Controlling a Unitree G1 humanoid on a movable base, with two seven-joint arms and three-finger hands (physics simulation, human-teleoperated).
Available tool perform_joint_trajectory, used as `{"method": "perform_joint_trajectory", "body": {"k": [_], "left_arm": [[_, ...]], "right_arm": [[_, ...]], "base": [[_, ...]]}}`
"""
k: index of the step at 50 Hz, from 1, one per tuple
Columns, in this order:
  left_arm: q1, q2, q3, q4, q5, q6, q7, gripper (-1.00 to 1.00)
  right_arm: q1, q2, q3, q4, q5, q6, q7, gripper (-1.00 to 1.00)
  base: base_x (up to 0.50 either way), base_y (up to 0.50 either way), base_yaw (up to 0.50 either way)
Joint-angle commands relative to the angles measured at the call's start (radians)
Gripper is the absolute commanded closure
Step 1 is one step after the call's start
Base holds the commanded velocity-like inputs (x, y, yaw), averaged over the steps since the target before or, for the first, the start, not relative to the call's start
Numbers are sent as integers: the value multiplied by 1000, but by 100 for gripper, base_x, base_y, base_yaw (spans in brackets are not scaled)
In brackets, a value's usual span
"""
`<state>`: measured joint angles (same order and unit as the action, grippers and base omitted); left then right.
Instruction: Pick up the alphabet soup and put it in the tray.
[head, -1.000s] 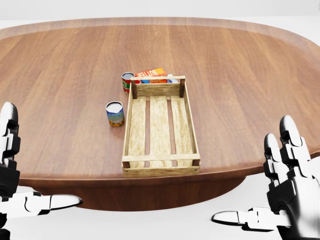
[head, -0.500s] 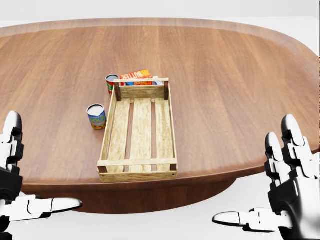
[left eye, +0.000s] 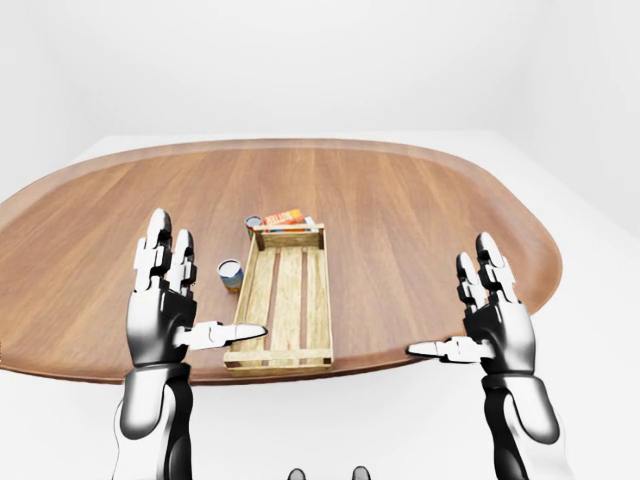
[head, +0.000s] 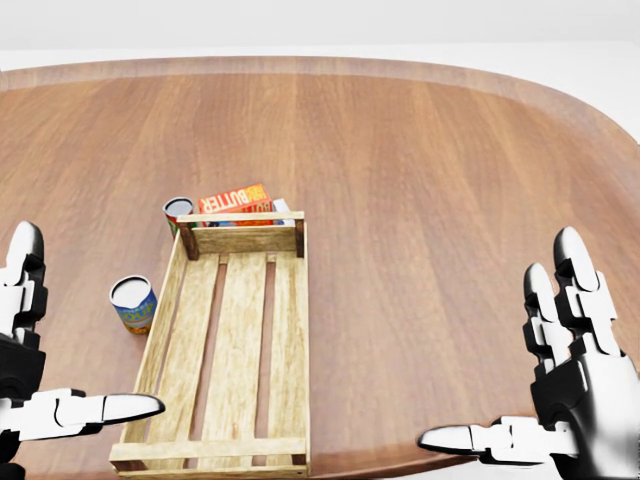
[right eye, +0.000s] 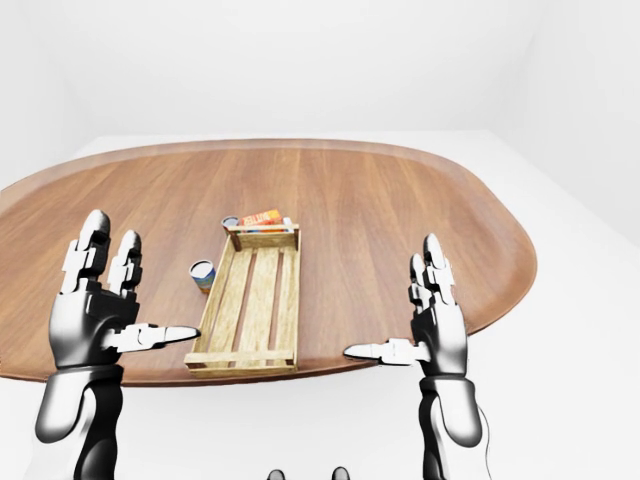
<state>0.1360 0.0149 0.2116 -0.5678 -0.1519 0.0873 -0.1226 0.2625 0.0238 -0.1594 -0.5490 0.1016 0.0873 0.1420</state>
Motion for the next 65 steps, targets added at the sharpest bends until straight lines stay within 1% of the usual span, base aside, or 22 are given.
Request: {"method": "perform_joint_trajectory", "body": {"k": [1,13,21,27,35,50,54,55,56,57,58,60,61,62,63,65], "left_arm": [[-4,2,7,1,-3,0,3,-100],[-7,3,7,17,-4,0,5,-100],[-6,5,17,-1,-13,0,3,-100],[-7,4,9,5,-6,0,3,-100],[-9,6,14,3,-10,0,1,-100],[3,9,21,-35,-7,0,-15,-100],[13,24,10,-15,43,0,-63,-100],[14,27,9,-8,65,0,-70,-100],[13,42,12,22,102,0,-85,-100],[12,37,15,23,109,0,-91,-100],[16,61,18,8,105,0,-152,-100],[-7,75,31,0,174,0,-166,-100],[-19,89,27,11,235,0,-171,-100],[-29,89,30,12,256,0,-184,-100],[-44,98,33,3,295,0,-191,-100],[-53,103,36,-15,336,0,-226,-100]], "right_arm": [[-8,-6,35,17,-69,0,-12,-100],[-14,-6,38,23,-67,0,-20,-100],[-9,-7,23,22,-38,0,-11,-100],[-6,-4,25,18,-34,0,-6,-100],[-18,-7,28,41,-33,0,-16,-100],[-6,-5,21,14,-22,0,-6,-100],[0,-4,14,6,-14,0,0,-100],[1,-4,11,3,-11,0,2,-100],[8,-4,2,-5,-3,0,7,-100],[8,-2,0,-5,-3,0,8,-100],[14,-1,-8,-17,6,0,13,-100],[19,3,-12,-27,8,0,18,-100],[19,5,-10,-29,7,0,20,-100],[18,7,-9,-29,4,0,18,-100],[20,9,0,-33,0,0,18,-100],[21,9,7,-41,-5,0,15,-100]], "base": [[50,24,0],[50,33,0],[50,31,0],[50,4,0],[50,1,0],[0,0,0],[0,0,0],[0,0,0],[0,0,0],[0,0,0],[0,0,0],[0,0,0],[0,0,0],[0,0,0],[0,0,0],[0,0,0]]}}
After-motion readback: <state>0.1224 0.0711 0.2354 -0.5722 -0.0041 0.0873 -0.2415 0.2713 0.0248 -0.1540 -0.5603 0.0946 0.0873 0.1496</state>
